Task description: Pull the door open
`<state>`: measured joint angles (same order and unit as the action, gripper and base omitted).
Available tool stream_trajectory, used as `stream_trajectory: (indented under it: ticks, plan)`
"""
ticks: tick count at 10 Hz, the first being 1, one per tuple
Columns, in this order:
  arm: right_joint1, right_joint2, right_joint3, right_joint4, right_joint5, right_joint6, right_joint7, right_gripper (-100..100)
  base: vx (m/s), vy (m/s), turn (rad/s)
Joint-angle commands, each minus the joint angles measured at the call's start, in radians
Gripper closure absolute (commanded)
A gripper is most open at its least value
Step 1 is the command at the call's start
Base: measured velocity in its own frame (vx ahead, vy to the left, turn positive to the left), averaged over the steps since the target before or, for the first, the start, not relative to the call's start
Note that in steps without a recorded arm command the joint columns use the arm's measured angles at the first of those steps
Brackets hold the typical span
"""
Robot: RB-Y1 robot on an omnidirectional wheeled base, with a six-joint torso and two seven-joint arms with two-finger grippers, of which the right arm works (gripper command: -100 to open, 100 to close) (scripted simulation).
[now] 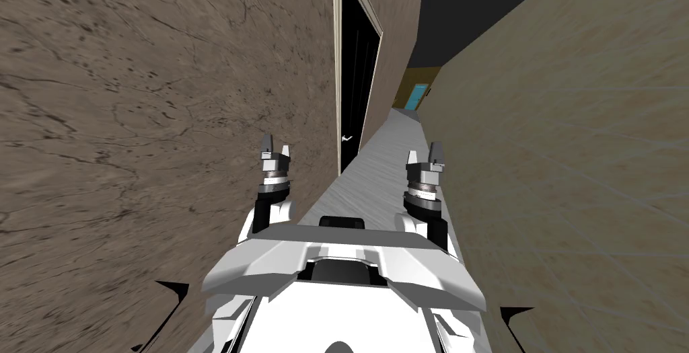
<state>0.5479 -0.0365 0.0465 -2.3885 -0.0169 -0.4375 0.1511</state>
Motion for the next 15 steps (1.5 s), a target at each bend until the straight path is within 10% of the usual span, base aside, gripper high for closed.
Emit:
stream_trajectory:
  ticks: [1, 15]
  plan:
    - [-0.012, -0.006, -0.001, 0.032, 0.0, -0.008, -0.006, -100, 0.042, -0.032, 0.129]
    - [-0.129, -0.046, -0.007, 0.331, 0.002, -0.08, -0.065, -100, 0.074, -0.052, 0.116]
